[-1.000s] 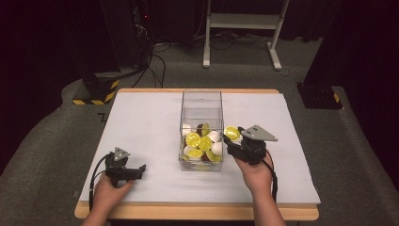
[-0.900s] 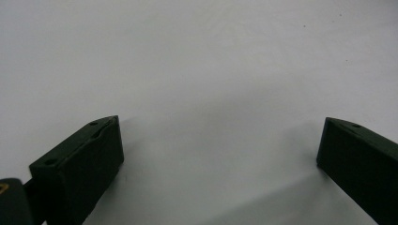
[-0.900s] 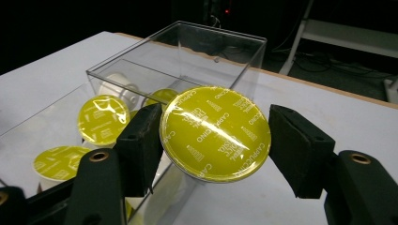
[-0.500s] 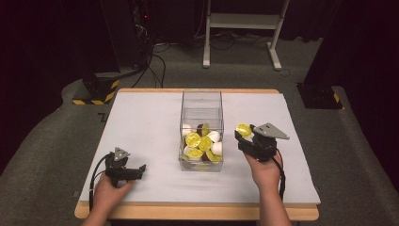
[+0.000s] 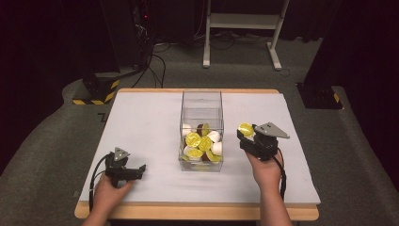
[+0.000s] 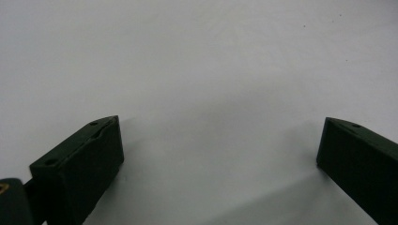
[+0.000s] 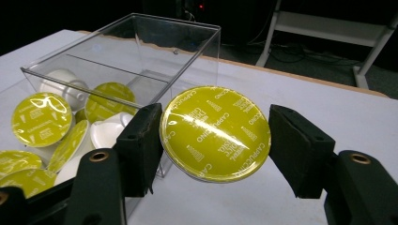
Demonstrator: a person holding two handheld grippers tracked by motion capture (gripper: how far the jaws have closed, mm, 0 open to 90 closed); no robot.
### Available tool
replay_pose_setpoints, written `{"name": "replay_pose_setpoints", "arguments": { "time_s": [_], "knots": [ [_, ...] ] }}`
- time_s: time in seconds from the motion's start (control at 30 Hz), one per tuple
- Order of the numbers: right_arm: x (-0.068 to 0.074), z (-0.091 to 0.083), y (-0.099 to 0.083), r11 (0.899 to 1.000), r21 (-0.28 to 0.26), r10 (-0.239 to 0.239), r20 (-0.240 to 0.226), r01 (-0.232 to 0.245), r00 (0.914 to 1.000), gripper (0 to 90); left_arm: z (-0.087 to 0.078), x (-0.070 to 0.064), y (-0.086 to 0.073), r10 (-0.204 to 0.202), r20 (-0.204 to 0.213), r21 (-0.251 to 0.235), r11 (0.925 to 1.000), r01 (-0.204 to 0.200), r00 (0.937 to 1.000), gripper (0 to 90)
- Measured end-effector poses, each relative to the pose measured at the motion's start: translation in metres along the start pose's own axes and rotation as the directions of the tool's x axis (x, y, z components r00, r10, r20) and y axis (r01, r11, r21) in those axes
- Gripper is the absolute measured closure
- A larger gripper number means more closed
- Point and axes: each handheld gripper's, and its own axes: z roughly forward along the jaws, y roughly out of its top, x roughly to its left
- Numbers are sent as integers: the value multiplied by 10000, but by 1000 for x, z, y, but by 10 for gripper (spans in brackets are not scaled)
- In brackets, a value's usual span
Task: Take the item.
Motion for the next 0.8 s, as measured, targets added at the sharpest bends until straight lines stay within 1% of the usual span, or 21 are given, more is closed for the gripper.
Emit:
{"name": "replay_pose_setpoints", "arguments": {
  "time_s": [0.07,0.13,0.2,0.23,0.3,0.37,0.43,0.53,0.63,0.8],
  "knots": [
    [0,1,0,10000,10,-18,37,18,10000,381,0,0,0,-32,1,-18,10000,32,10000,11],
    [-3,4,-2,9999,79,98,95,-99,9999,381,0,0,0,-29,0,-14,10000,29,10000,11],
    [-5,7,-4,9999,114,91,204,-93,9998,381,0,0,0,-54,1,-23,10000,54,10000,11],
    [-6,8,-5,9998,157,94,274,-99,9996,381,0,0,0,0,-3,-11,10000,0,10000,11],
    [-9,12,-8,9997,209,92,431,-101,9990,381,0,-1,0,-66,-2,-34,10000,66,10000,11],
    [-12,16,-11,9996,269,111,546,-126,9984,380,0,0,0,-22,-3,-15,10000,22,10000,11],
    [-16,22,-14,9990,400,152,677,-179,9976,381,0,0,0,-35,-1,-17,10000,35,10000,11],
    [-21,30,-17,9981,603,90,943,-147,9955,381,0,0,0,10,-3,9,10000,-10,10000,11],
    [-25,38,-19,9972,737,80,1015,-156,9948,381,0,-1,0,-82,-2,-46,10000,82,10000,11],
    [-30,51,-24,9939,1064,178,1054,-290,9943,381,0,-1,0,-96,-5,-51,9999,96,10000,12]
  ]
}}
